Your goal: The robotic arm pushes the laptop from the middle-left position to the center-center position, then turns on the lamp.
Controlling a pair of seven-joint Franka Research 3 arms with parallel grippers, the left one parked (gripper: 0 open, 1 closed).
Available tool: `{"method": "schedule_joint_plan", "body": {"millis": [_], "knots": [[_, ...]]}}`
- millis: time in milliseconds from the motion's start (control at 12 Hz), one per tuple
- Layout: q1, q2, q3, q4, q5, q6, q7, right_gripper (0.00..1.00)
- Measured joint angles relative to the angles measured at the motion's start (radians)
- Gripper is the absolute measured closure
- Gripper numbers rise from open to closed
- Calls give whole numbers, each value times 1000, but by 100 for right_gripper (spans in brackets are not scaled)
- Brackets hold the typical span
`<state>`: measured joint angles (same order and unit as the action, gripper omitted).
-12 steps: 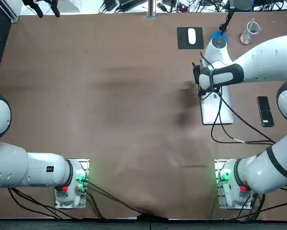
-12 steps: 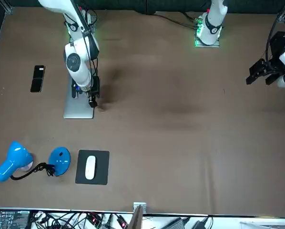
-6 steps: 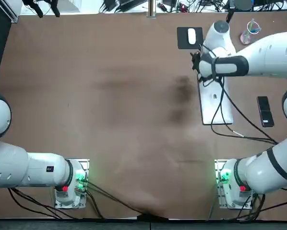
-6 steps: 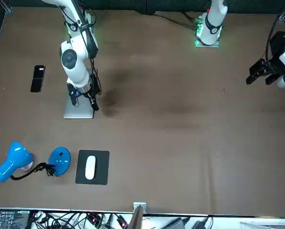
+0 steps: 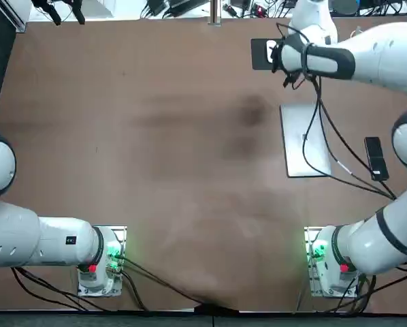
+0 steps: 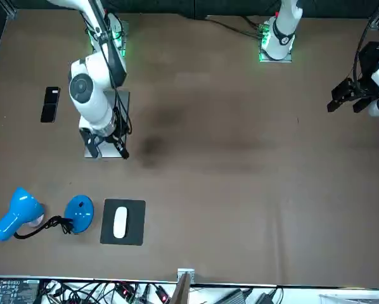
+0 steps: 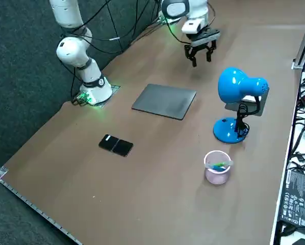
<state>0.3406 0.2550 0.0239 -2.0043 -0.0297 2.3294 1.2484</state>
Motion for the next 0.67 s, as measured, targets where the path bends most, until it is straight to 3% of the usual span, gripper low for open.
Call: {"method": "schedule_joint_plan", "body": {"millis": [83,250,417,583,667], "knots": [[-4,29,-1,48,-20,-13,-8,16],[-12,92,-1,135,-79,-28,-13,39],[-28,164,-3,217,-137,-32,-21,43],[-68,263,-6,320,-173,-32,-97,58],[-82,286,-8,343,-175,-32,-137,70]]}}
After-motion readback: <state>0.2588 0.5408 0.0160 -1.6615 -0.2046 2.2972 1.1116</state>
